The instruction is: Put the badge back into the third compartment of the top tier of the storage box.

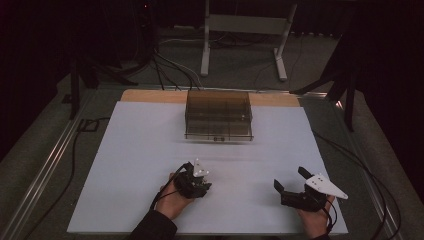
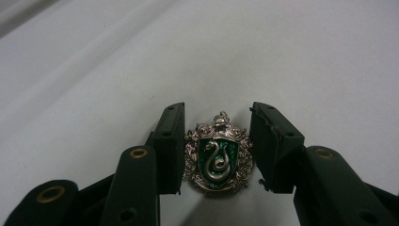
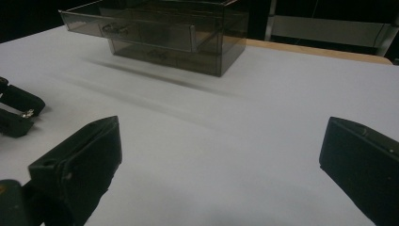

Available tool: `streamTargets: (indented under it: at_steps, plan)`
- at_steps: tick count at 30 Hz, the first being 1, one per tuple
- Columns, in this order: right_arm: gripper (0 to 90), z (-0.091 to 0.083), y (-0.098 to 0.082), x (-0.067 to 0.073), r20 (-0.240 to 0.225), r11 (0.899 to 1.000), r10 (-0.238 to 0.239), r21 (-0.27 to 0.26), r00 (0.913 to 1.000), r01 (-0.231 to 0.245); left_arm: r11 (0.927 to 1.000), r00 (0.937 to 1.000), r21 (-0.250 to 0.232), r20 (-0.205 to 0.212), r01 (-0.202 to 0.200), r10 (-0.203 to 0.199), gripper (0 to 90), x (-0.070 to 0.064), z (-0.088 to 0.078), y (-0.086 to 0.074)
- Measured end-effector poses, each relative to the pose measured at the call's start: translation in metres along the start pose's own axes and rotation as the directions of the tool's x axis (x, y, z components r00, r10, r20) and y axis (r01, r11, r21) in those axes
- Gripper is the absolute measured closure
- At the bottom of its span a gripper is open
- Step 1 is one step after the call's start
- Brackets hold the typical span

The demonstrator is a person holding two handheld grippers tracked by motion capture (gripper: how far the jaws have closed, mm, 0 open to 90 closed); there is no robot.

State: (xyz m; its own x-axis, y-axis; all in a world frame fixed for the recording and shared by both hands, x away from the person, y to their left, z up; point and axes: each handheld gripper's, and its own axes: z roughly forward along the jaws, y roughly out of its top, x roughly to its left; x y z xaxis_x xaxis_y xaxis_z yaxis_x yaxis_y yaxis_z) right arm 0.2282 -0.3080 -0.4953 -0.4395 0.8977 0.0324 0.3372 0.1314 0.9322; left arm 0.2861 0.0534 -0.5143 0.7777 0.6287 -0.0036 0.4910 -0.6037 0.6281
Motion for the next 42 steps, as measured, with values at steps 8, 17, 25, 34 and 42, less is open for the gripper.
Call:
streamTargets:
  at_steps: [8,17,25,34,42]
  plan:
    - [0.0,0.0,0.0,0.0,0.0,1.0,0.0,0.0,1.0,0.0,0.9999,0.9999,-0.004,0.012,0.01,-0.01,58.3,0.001,-0.001,0.0]
    - [0.0,0.0,0.0,0.0,-0.001,1.0,-0.001,0.002,1.0,0.001,0.9997,0.9999,-0.026,0.011,0.003,-0.003,58.4,-0.003,-0.004,0.004]
    - [0.0,0.0,0.0,0.0,-0.002,1.0,0.0,0.003,1.0,0.0,0.9992,1.0,-0.04,0.003,-0.006,0.006,58.4,-0.005,-0.007,0.01]
    - [0.0,0.001,0.0,0.0,-0.006,1.0,-0.001,0.003,1.0,0.001,0.9982,1.0,-0.06,0.0,-0.003,0.003,58.4,-0.002,-0.013,0.018]
    - [0.0,0.001,0.0,0.0,-0.006,1.0,-0.002,0.005,1.0,0.002,0.996,1.0,-0.089,-0.005,0.006,-0.007,58.4,0.002,-0.022,0.029]
